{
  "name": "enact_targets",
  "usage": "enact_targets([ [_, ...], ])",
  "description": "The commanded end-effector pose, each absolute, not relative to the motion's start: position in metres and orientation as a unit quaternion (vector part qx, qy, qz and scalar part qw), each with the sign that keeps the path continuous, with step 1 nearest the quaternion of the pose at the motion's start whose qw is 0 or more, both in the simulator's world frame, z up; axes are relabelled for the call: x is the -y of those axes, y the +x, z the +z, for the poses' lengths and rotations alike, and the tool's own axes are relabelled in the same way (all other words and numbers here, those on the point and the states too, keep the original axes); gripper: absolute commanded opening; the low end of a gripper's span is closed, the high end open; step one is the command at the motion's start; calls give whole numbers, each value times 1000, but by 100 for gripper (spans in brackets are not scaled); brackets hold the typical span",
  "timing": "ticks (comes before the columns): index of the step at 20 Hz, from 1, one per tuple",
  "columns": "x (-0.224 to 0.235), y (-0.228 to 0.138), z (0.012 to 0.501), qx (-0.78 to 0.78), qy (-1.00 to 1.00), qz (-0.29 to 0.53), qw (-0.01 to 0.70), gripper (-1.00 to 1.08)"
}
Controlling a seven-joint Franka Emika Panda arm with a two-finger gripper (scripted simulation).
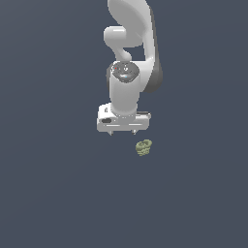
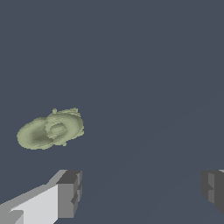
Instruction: Pick up the object and move it to a goal position.
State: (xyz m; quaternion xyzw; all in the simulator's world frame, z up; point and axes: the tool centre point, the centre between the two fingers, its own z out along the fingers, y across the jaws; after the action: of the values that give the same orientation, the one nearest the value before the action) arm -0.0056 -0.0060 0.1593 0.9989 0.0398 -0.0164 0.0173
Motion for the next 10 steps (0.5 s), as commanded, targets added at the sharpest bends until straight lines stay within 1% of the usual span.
enact_targets([
  [1,6,-6,159,-40,999,-16,17,100],
  [10,-11,6,159,-39,999,-3,9,100],
])
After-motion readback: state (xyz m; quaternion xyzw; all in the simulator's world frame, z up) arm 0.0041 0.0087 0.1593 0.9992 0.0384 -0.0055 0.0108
